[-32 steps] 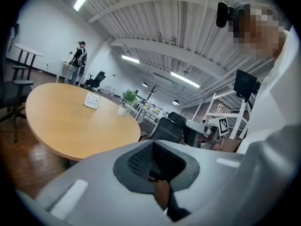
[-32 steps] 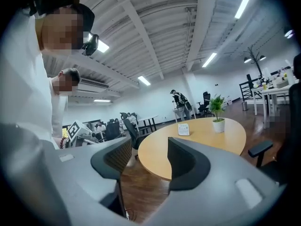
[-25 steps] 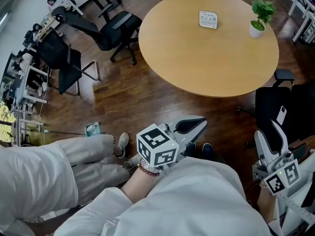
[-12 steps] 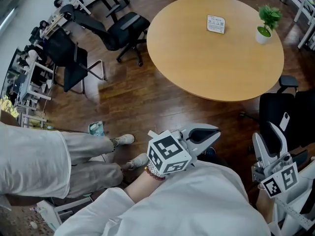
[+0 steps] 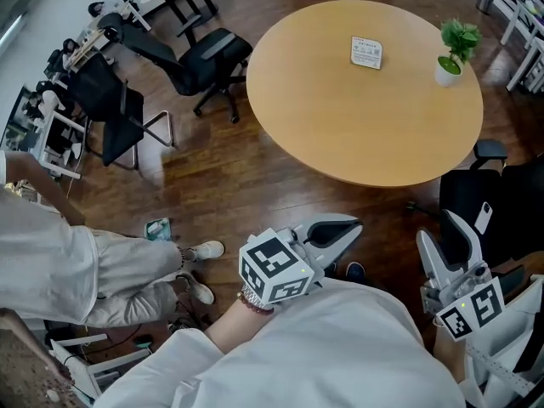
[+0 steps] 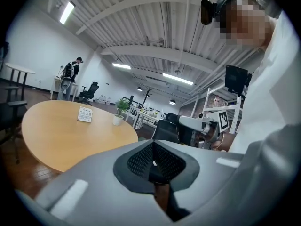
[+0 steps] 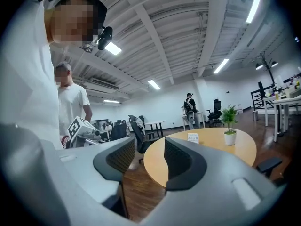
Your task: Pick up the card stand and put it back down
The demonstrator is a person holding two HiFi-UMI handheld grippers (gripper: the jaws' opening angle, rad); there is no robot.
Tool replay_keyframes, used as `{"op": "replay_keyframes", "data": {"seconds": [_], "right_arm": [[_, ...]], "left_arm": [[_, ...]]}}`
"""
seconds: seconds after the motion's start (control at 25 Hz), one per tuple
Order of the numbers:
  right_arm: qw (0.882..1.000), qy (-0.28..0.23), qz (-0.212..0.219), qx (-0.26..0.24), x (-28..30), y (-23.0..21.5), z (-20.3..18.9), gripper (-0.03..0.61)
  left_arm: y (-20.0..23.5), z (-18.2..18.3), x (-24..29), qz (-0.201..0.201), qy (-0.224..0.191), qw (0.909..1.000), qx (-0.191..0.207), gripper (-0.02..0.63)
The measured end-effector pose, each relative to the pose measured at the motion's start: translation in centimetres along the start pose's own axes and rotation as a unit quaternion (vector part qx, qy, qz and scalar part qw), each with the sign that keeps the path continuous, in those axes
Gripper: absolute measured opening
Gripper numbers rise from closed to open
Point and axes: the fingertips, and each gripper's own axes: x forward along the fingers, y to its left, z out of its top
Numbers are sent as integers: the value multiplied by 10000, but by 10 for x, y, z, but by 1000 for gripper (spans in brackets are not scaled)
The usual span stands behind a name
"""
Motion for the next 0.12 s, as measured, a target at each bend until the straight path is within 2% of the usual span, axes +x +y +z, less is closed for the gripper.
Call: {"op": "replay_keyframes", "data": {"seconds": [0.12], "right_arm": [[9999, 38, 122, -12, 7, 3, -1, 185]], "left_arm": [[3, 3, 8, 36, 50, 10000, 0, 0]]}}
